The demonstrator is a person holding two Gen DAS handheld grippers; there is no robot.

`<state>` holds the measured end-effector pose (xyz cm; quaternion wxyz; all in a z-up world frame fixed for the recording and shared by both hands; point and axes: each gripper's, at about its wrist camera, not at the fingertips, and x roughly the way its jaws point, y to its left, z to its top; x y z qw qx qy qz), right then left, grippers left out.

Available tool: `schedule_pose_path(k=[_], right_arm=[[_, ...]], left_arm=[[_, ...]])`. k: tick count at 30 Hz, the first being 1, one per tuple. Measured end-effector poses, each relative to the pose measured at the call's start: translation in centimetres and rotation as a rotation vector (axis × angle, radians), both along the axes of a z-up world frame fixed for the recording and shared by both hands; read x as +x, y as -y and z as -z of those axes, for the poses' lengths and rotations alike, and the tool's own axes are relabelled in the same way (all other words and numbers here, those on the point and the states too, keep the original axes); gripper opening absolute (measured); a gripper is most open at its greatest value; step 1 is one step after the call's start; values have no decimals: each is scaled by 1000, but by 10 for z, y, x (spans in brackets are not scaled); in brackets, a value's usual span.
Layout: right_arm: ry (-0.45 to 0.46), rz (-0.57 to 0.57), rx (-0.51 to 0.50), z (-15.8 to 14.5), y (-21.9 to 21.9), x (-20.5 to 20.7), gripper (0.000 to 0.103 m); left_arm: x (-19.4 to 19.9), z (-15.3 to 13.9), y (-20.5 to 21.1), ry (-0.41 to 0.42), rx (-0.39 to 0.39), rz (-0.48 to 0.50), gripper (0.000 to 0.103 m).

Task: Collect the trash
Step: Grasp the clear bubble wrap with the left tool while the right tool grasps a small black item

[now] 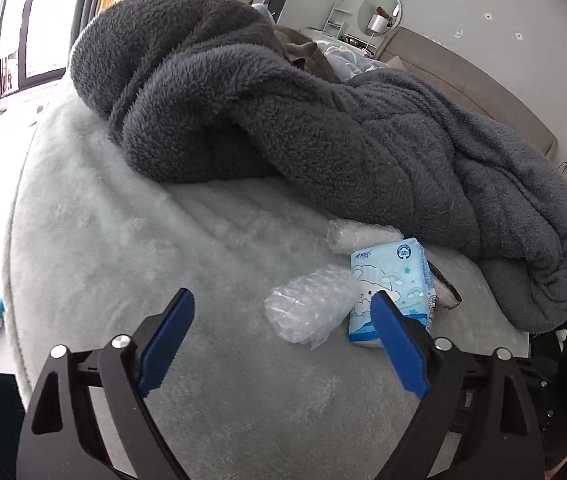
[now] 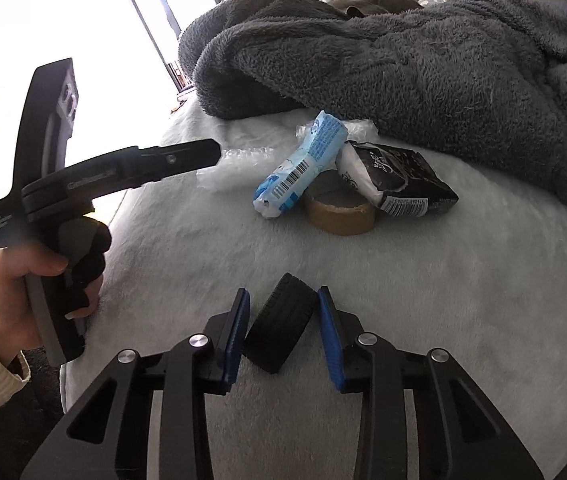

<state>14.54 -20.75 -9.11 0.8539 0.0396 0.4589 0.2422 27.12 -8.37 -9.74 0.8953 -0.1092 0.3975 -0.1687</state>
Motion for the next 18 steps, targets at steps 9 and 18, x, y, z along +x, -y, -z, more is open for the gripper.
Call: schedule_pose_path(k=[9, 18], right_arm=[[24, -11, 51, -10, 9, -5, 21], [42, -6, 63, -19, 13, -5, 21]], left_arm=[[7, 6, 9, -31, -58, 36, 72], [10, 12, 19, -62, -51, 68, 46]])
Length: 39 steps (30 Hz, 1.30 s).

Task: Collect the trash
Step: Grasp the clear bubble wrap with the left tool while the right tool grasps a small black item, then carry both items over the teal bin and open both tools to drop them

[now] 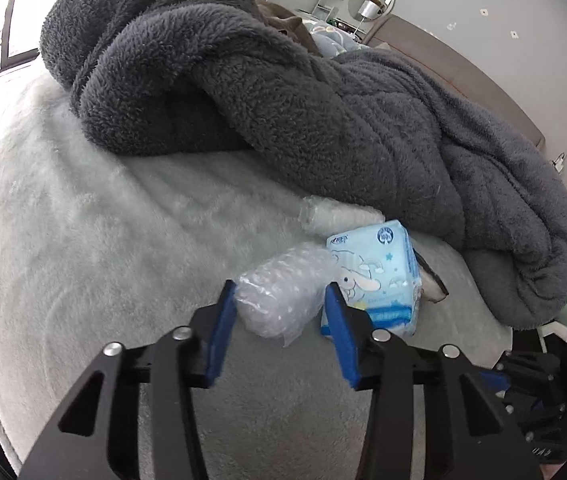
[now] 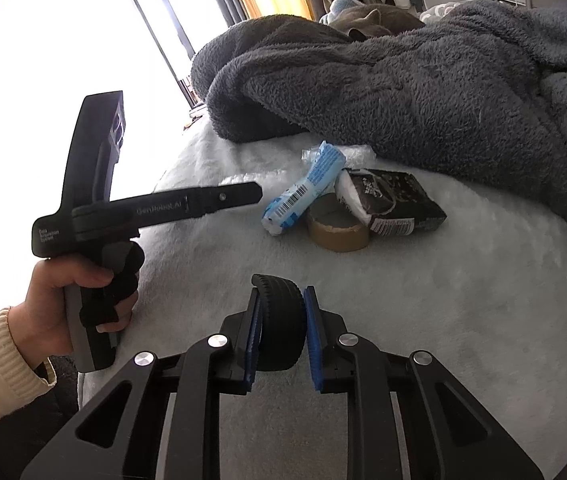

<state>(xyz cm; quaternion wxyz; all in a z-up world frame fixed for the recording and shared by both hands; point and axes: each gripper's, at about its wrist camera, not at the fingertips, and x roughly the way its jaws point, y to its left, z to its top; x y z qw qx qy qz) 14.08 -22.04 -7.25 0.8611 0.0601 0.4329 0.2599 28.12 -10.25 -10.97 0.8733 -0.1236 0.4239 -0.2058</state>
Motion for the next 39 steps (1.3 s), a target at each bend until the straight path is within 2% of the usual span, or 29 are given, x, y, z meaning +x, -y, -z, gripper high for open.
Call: schedule_pose_path(k=[10, 22, 39], right_arm=[[24, 1, -3, -10, -12, 8, 21], [66, -11, -10, -28, -53, 23, 21], [95, -70, -5, -39, -130, 40, 21]], left_arm=[[-17, -15, -12, 64, 33, 11, 42], [-39, -37, -47, 127, 111, 29, 42], [-63, -50, -113, 120, 150, -8, 42]])
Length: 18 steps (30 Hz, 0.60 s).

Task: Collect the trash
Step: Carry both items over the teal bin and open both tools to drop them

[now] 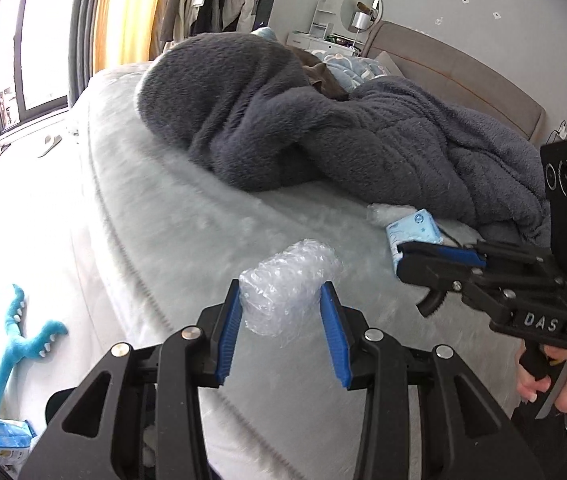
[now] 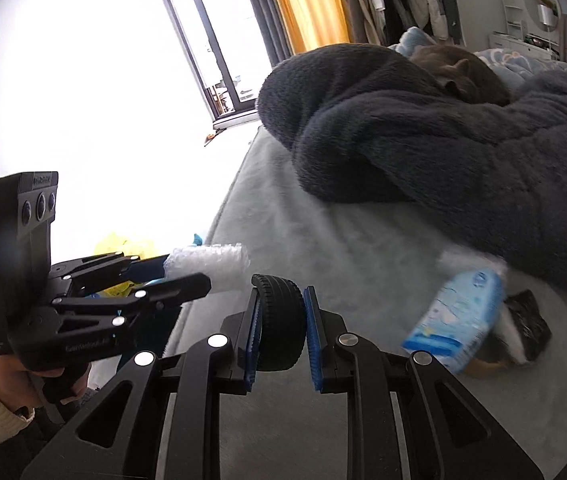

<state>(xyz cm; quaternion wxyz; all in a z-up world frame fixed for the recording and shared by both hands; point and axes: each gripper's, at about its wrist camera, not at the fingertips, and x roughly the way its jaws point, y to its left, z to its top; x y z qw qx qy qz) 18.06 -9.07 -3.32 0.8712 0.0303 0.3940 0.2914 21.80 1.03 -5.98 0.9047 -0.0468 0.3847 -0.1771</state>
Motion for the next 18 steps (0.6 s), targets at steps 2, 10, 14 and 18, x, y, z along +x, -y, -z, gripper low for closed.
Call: schedule_pose_path(k=[2, 10, 14, 18], right_arm=[[1, -10, -1, 0, -10, 2, 21], [4, -63, -7, 0, -57, 9, 20], [-2, -87, -9, 3, -79, 11, 21], [-11, -115, -11, 7, -102, 12, 21]], left_arm=[[-3, 1, -8, -7, 1, -10, 42], [-11, 8, -40, -66, 12, -54, 42], [-16, 15, -59, -99, 27, -76, 42], [-21, 23, -78, -126, 35, -95, 42]])
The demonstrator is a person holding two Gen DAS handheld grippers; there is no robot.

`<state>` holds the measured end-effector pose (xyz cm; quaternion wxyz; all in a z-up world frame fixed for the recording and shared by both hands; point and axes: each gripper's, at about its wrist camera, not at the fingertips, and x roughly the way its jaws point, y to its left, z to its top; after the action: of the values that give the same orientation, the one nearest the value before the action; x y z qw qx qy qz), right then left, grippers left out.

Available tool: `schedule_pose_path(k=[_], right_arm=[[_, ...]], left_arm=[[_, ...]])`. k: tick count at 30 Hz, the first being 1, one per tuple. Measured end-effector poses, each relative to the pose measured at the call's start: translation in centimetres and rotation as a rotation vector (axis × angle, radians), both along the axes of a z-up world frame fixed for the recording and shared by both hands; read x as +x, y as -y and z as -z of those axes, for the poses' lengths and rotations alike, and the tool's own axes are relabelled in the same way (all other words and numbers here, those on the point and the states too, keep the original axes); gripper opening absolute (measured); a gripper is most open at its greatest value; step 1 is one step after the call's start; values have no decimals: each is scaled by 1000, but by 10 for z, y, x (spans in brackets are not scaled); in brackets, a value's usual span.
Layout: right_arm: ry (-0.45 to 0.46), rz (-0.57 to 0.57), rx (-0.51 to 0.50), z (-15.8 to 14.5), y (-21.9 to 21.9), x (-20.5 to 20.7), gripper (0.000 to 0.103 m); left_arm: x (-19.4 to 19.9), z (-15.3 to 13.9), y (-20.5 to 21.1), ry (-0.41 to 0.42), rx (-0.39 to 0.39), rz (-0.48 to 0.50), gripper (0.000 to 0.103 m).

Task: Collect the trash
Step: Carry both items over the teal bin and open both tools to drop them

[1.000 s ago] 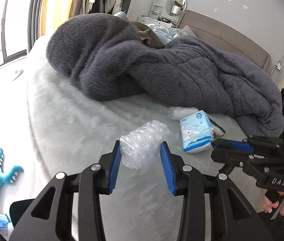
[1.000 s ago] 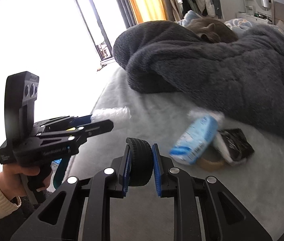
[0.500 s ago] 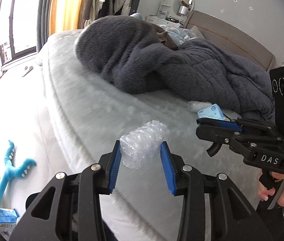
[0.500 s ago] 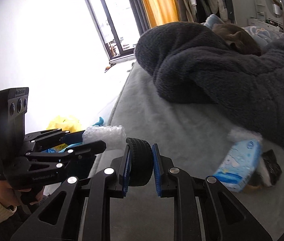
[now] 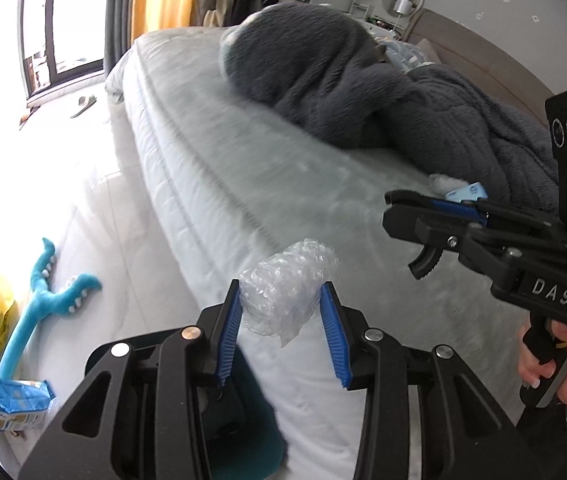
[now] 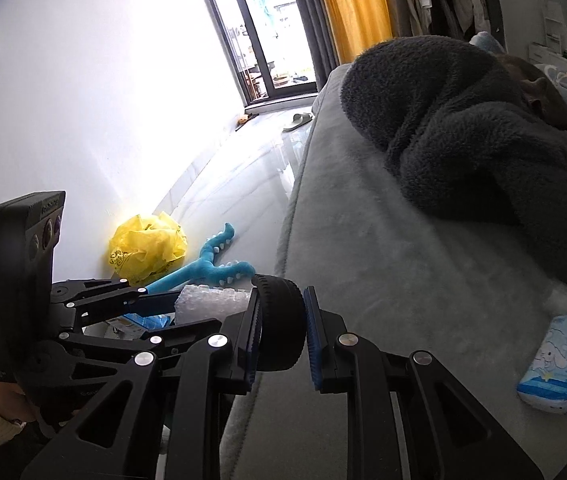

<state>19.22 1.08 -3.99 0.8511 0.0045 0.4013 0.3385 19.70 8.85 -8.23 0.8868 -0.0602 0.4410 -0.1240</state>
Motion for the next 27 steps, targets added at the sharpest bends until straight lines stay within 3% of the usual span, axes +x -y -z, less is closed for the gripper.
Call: schedule_pose_path(k=[14, 27], right_arm=[[-66, -103, -25, 26, -76, -12, 21], [-138, -158, -67, 53, -128, -17, 21]], left_arm=[[-13, 36, -68, -122, 17, -82, 42], [-29, 106, -116, -371, 22, -133, 43]])
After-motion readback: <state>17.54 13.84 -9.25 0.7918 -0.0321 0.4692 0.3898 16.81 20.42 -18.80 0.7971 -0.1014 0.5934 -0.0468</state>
